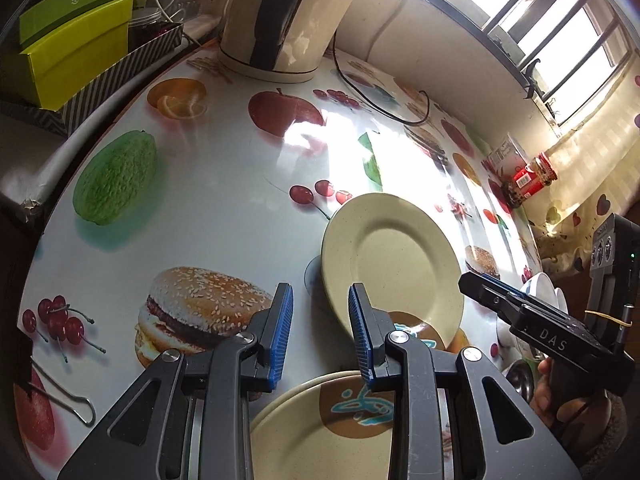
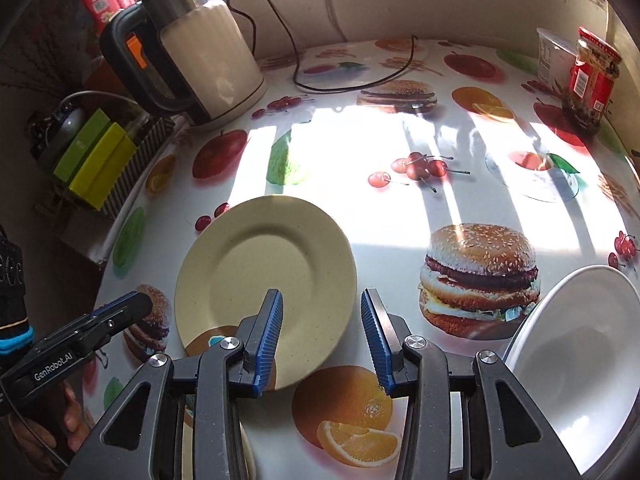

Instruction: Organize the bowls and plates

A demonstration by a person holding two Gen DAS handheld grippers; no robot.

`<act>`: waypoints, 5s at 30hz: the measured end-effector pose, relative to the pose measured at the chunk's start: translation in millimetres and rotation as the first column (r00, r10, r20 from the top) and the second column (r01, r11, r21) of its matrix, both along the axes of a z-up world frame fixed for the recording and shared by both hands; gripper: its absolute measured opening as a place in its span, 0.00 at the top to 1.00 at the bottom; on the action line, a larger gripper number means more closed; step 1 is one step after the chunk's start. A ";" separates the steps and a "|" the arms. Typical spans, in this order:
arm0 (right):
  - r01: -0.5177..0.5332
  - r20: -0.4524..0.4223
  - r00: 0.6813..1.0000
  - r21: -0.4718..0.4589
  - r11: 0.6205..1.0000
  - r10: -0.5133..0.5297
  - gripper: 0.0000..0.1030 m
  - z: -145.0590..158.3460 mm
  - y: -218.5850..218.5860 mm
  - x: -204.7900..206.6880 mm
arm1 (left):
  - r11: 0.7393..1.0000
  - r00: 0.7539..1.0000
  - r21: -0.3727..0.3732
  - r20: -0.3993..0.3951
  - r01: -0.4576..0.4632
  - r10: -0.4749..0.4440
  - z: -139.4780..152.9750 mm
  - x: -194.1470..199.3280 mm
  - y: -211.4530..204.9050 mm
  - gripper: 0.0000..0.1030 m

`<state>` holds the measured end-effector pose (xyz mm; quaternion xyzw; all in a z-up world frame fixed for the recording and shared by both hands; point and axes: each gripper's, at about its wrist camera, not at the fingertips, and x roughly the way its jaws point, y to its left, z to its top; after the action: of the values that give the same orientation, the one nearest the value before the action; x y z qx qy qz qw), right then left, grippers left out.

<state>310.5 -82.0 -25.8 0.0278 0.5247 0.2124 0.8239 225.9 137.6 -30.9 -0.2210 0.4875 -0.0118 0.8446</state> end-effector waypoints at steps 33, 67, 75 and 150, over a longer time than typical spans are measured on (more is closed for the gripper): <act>-0.006 -0.042 0.999 -0.006 1.000 0.006 0.75 -22.0 10.4 21.3 | 1.000 0.998 -0.021 -0.056 0.014 -0.015 -24.7 21.3 -3.5 0.71; 0.019 -0.046 0.999 0.038 0.999 -0.017 0.83 -17.8 10.5 22.5 | 1.000 1.000 -0.005 -0.029 0.002 -0.003 -18.9 20.6 -3.9 0.84; 0.015 -0.035 0.999 0.048 0.999 -0.013 0.83 -9.0 10.6 19.7 | 1.000 1.000 -0.003 -0.015 0.001 -0.001 -11.4 17.2 -2.8 0.84; -0.038 -0.027 0.999 0.119 0.992 0.041 0.83 14.1 8.9 -90.2 | 0.999 0.998 0.001 0.022 -0.052 0.052 6.0 -97.5 1.0 0.84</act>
<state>220.3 -73.1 -11.7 0.0693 0.5238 0.2589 0.8086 128.4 138.6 -24.9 -0.2329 0.4724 0.0080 0.8500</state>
